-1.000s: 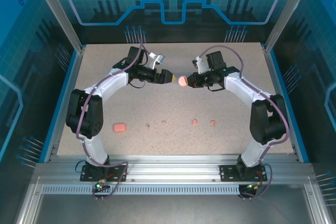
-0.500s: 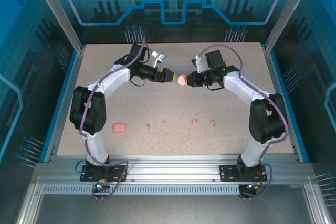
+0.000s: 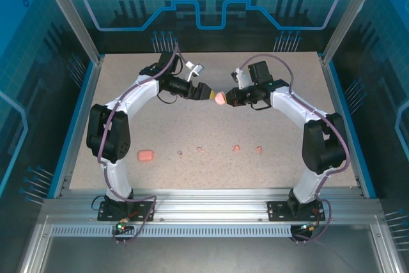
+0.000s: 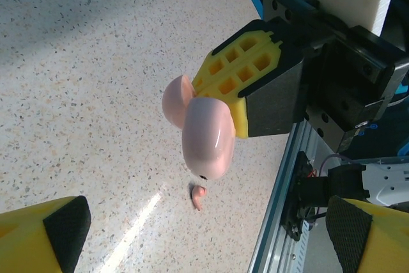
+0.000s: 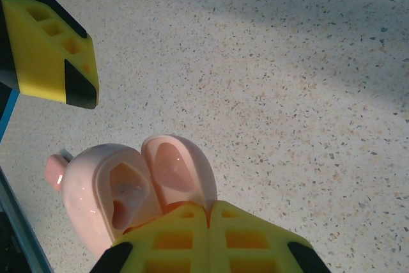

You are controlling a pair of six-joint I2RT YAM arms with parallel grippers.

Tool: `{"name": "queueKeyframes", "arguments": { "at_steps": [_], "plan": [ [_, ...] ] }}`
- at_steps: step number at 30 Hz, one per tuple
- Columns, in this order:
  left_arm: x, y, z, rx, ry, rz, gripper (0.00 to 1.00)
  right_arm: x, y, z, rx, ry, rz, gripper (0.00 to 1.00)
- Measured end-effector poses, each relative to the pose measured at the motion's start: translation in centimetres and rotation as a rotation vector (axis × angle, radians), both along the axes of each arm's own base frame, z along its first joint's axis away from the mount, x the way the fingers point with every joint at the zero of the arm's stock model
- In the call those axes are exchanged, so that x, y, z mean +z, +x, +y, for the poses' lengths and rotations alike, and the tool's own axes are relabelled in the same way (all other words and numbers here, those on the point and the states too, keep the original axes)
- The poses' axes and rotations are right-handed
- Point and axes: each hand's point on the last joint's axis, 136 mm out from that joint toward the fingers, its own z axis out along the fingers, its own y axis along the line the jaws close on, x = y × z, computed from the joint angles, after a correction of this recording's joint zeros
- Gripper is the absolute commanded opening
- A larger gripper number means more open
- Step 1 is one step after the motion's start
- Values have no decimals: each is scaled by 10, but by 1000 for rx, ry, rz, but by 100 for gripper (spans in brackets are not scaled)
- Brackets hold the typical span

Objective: Insert wireless bluetooth earbuds into charging case

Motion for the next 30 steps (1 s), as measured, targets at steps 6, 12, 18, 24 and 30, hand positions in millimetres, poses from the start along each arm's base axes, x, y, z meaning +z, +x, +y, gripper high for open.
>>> {"name": "queueKeyframes", "arguments": {
  "at_steps": [6,12,18,24,30],
  "plan": [
    [2,-1,0,-6,0,-2,99,0,-1,1,7,-7,0,0],
    [1,-3,0,-9,4,4,99,4,1,1,10,-13,-17,0],
    [10,-4,-1,-29,-5,-12,99,1,0,-4,20,-53,-27,0],
    [24,-6,-5,-77,-36,-18,98,1,3,-9,29,-102,-58,0],
    [18,-9,-7,-115,-50,17,97,0,3,-11,49,-130,-77,0]
  ]
}}
